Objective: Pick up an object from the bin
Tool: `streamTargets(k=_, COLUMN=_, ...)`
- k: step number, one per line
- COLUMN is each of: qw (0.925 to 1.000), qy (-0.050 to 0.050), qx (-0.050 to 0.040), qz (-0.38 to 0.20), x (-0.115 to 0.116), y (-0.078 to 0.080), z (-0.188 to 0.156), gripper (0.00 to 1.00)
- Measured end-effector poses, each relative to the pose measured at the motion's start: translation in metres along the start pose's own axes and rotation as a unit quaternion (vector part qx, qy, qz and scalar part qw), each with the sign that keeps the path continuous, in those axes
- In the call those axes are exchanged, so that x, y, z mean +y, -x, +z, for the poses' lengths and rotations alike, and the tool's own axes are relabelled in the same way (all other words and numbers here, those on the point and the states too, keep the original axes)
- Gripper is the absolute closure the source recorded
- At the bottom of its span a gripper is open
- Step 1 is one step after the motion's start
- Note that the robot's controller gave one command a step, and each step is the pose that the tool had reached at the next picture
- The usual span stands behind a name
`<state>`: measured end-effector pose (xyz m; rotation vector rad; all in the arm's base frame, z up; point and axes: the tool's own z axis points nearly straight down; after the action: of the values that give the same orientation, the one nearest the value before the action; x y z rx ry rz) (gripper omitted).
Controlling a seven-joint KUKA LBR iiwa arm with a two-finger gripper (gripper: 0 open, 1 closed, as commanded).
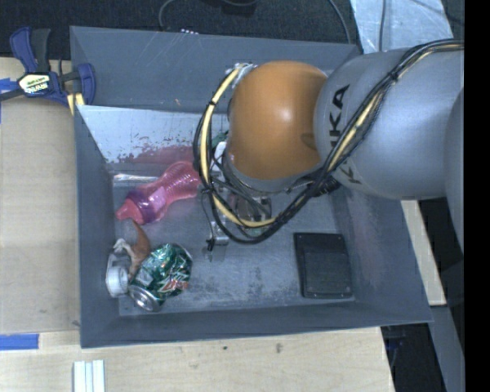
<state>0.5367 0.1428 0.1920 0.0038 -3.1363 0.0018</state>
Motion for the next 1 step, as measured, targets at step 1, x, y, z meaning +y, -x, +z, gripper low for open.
streamTargets(k=1, qw=1.0000, qy=0.001, qx=-0.0040, qz=0.001, x=-0.0004, y=0.0017, z=-0.0046, gripper=0.00)
